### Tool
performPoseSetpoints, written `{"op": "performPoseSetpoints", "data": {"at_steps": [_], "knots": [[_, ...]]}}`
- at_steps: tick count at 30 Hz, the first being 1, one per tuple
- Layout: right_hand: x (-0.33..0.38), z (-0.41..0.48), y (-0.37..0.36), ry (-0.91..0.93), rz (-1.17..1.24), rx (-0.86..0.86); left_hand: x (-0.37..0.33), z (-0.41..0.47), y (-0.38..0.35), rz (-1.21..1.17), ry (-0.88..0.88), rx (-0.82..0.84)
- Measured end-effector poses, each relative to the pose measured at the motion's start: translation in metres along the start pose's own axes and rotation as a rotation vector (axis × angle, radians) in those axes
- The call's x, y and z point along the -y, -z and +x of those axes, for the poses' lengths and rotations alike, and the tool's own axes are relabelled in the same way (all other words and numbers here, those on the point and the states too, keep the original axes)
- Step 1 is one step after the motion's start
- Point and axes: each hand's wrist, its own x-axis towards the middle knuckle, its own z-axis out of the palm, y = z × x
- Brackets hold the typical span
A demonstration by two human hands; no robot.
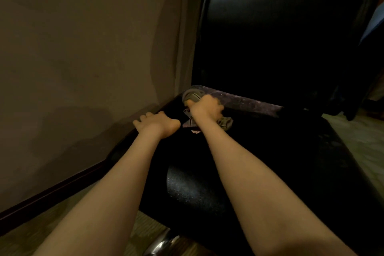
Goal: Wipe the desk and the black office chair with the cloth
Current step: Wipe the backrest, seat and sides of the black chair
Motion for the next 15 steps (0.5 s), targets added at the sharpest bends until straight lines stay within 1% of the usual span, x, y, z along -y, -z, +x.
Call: {"op": "performPoseSetpoints", "data": {"at_steps": [3, 5, 8, 10, 13, 15], "knots": [[-0.008, 0.008, 0.023, -0.012, 0.185, 0.016, 0.004, -0.003, 0.0, -0.014, -0.017, 0.004], [-0.019, 0.014, 0.049, -0.009, 0.193, -0.045, 0.006, -0.005, 0.001, -0.028, -0.031, 0.002], [-0.05, 0.017, 0.081, -0.049, 0.048, -0.166, 0.006, -0.007, 0.003, -0.024, -0.025, -0.003], [-0.074, 0.012, 0.086, -0.086, -0.084, -0.197, 0.006, -0.008, 0.004, -0.048, -0.033, 0.005], [-0.086, 0.002, 0.067, -0.132, -0.244, -0.236, 0.008, -0.008, 0.005, -0.067, -0.036, 0.024], [-0.072, -0.001, 0.05, -0.13, -0.249, -0.241, 0.009, -0.006, 0.005, -0.078, -0.043, 0.022]]}}
